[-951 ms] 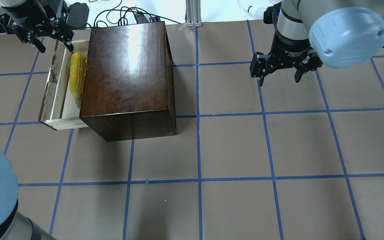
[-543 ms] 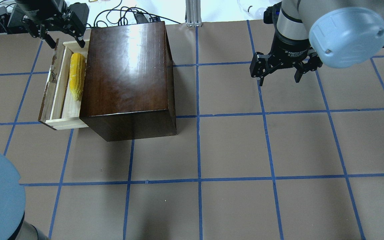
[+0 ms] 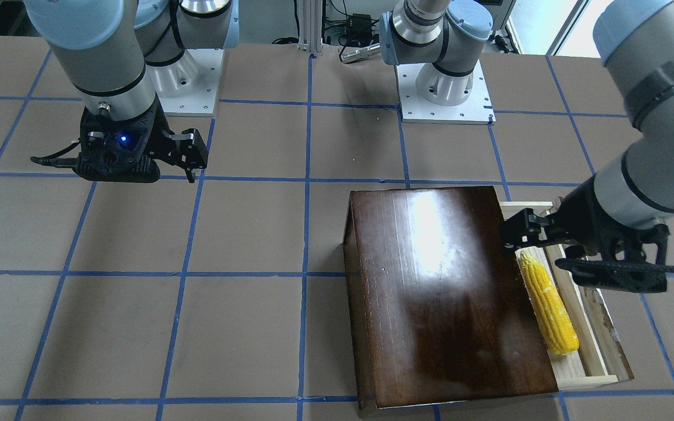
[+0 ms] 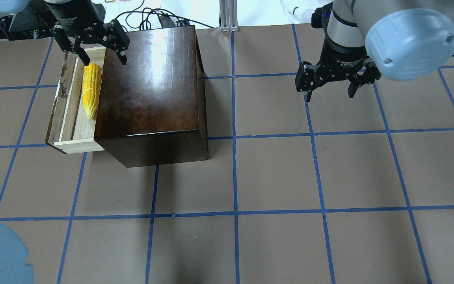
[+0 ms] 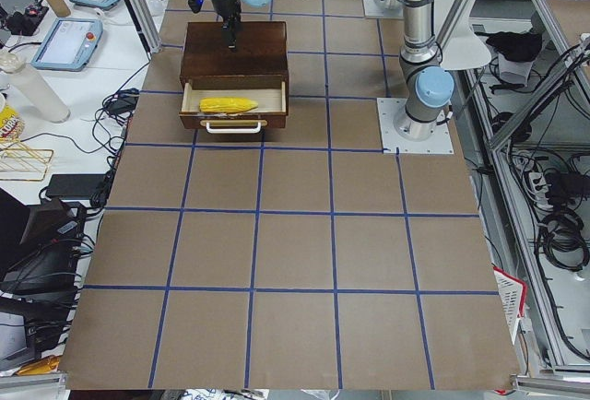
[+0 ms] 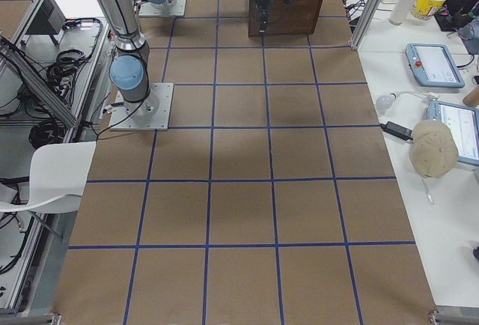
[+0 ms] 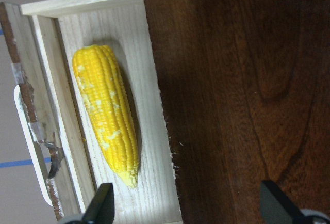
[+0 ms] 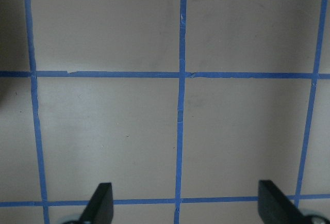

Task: Open drawer and put corn inside

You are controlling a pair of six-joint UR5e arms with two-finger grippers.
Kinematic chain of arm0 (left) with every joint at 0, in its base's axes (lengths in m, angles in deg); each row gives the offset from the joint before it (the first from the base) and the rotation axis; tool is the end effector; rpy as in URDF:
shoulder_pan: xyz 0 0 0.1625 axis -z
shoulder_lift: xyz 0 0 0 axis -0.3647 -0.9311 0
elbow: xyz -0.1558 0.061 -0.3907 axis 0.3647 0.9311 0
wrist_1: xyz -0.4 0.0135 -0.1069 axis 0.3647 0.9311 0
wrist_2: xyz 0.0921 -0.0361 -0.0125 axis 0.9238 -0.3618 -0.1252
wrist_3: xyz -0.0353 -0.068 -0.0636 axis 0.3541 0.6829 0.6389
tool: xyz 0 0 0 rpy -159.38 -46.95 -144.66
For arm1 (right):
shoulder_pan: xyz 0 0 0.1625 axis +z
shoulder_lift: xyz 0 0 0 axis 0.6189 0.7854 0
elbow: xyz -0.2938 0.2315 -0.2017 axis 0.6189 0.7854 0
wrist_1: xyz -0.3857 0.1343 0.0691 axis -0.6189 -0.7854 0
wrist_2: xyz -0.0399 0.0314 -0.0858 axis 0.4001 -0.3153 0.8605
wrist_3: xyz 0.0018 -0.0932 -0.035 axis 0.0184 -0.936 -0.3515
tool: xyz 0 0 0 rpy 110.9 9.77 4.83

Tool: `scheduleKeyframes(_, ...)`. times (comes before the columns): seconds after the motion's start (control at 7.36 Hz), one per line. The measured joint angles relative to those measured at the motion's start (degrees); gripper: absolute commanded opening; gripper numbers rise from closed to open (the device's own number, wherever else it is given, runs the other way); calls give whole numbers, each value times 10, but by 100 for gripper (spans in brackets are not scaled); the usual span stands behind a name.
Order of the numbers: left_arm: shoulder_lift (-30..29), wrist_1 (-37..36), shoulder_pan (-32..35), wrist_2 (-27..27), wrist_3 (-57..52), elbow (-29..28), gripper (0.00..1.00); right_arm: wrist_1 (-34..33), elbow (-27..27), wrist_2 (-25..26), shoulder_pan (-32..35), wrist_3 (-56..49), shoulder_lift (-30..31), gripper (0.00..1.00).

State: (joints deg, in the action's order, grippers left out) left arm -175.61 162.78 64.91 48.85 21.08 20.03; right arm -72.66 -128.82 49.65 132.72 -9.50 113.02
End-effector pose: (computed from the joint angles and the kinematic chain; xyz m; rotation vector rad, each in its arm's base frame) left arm -0.0950 -0.6260 0.4572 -0.0746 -3.1099 -0.1495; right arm 0.1682 -0.5133 0.4433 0.0350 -3.0807 -0.0614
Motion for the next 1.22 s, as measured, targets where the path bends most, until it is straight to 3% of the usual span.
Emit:
scheduleKeyframes(0.82, 58, -24, 24, 9, 24, 89, 100, 1, 0, 1, 0, 0, 0, 100)
scheduleKeyframes(1.22, 70, -53, 26, 36, 25, 98, 100, 1, 0, 1, 0, 0, 0, 100)
